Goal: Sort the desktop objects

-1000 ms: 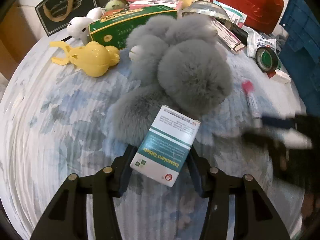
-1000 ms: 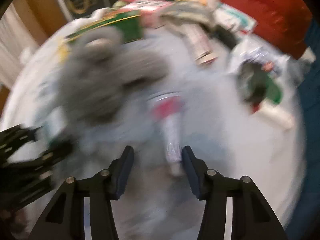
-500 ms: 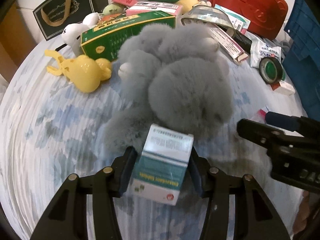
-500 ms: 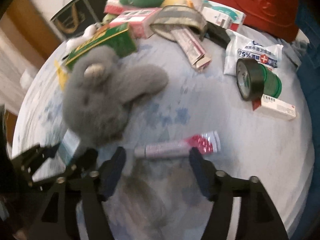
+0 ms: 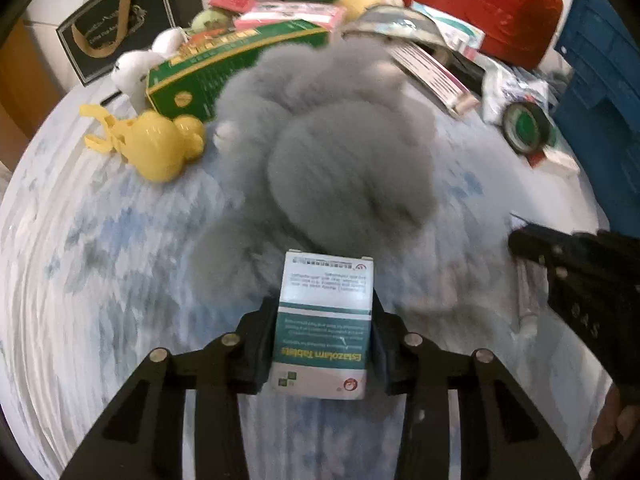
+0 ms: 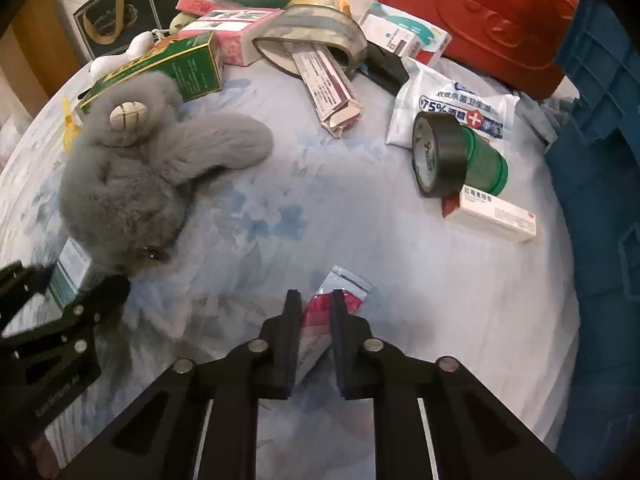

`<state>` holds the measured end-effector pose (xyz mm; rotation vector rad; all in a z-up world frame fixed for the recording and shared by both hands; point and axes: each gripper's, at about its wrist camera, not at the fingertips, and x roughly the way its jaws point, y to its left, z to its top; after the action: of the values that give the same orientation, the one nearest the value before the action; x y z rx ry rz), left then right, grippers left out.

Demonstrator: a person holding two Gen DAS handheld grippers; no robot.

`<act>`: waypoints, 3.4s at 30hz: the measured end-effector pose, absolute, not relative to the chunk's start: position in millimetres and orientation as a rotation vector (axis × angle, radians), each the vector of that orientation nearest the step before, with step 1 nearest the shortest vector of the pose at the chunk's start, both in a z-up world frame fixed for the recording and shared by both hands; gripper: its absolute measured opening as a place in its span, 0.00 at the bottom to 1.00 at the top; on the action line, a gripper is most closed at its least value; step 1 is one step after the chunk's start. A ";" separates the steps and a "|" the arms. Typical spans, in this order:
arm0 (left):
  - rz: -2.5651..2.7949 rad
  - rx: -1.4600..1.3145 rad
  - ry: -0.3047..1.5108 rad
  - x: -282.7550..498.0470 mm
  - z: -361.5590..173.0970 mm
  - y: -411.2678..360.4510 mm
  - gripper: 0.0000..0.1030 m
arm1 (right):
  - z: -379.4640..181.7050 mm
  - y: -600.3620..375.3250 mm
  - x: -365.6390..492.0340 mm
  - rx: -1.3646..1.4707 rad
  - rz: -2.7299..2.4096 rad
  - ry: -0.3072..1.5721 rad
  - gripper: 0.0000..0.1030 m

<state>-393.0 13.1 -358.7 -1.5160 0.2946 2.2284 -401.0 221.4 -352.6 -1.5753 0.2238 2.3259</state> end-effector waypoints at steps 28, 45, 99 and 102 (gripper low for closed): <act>2.332 -1.385 0.242 -303.6 -313.1 -13.3 0.37 | -337.5 190.9 -308.0 -1.537 2.439 0.409 0.29; 2.211 -1.370 0.276 -338.9 -331.9 14.9 0.37 | -337.4 191.7 -327.0 -1.466 2.377 0.352 0.16; 2.424 -0.707 0.313 26.7 -45.6 301.6 0.37 | -70.9 397.3 75.4 -0.708 2.677 0.011 0.16; 2.431 -0.729 0.327 26.3 -47.4 302.0 0.38 | -75.4 395.9 69.6 -0.748 2.705 0.002 0.16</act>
<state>26.3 302.0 -47.4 -0.7290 0.3271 2.4311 69.6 395.9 -75.4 -0.7481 0.0023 2.7051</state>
